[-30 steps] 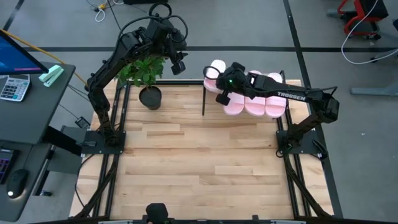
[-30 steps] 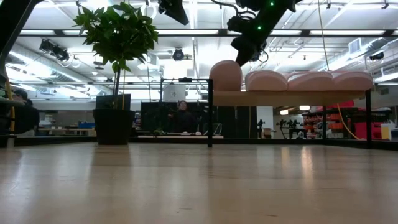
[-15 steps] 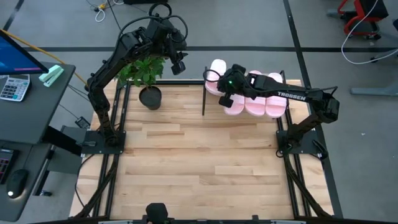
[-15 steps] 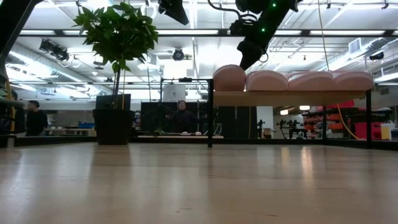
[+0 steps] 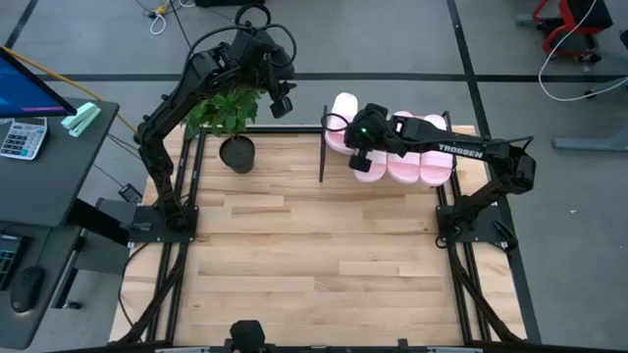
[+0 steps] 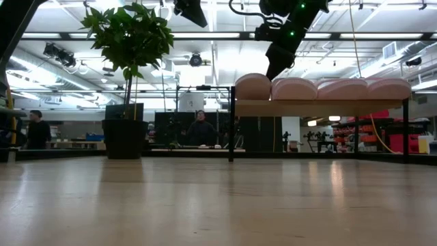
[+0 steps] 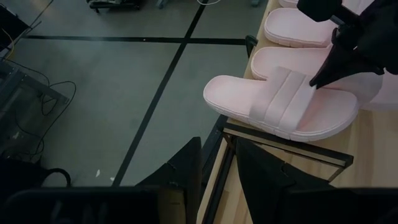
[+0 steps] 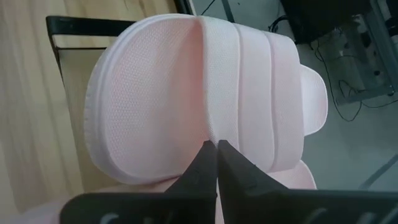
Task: Pick and place slides into the shelf
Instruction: Adjust the pink slides on the shelf
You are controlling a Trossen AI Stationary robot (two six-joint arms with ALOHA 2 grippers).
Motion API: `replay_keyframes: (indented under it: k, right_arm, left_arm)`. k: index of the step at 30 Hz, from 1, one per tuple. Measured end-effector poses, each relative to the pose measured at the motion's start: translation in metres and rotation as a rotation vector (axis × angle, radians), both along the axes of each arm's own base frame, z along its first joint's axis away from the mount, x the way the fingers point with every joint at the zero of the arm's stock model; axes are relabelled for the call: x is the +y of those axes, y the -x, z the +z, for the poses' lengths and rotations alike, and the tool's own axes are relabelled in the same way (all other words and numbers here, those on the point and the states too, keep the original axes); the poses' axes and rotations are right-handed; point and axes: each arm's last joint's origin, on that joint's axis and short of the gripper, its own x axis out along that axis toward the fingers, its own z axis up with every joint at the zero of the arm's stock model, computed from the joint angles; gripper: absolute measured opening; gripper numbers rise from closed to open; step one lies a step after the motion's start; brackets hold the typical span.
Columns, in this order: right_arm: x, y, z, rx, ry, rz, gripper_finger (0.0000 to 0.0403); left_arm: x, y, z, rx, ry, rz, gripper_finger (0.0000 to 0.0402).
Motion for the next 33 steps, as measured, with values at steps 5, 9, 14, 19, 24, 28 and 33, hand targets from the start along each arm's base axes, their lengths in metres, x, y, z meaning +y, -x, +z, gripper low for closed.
replay_keyframes:
  k: [5, 9, 14, 19, 24, 28, 33]
  right_arm:
    - [0.0007, 0.0018, -0.0010, 0.046, 0.011, 0.025, 0.0000]
    - [0.0009, 0.0022, -0.0014, 0.056, 0.012, 0.029, 0.0000]
    - [0.0010, 0.0021, -0.0015, 0.050, 0.000, 0.036, 0.0000]
    - [0.0010, 0.0019, -0.0017, 0.048, -0.001, 0.038, 0.0001]
    - [0.0006, 0.0009, -0.0015, 0.056, 0.016, 0.063, 0.0001]
    - [0.0012, 0.0005, -0.0017, 0.053, 0.002, 0.086, 0.0007]
    - [0.0021, 0.0001, -0.0018, 0.060, 0.004, 0.104, 0.0026]
  left_arm:
    - [-0.0001, 0.0000, 0.0000, 0.000, 0.000, 0.000, 0.0107]
    - [-0.0001, 0.0000, -0.0001, 0.000, 0.001, 0.000, 0.0107]
    - [-0.0001, 0.0000, -0.0001, 0.001, 0.001, 0.000, 0.0107]
    - [-0.0001, 0.0000, -0.0001, 0.000, 0.001, 0.000, 0.0107]
    - [-0.0001, 0.0000, 0.0000, 0.000, 0.001, 0.000, 0.0107]
    - [-0.0001, 0.0000, -0.0001, 0.001, 0.001, 0.000, 0.0107]
    - [-0.0001, 0.0000, -0.0001, 0.000, 0.001, 0.000, 0.0107]
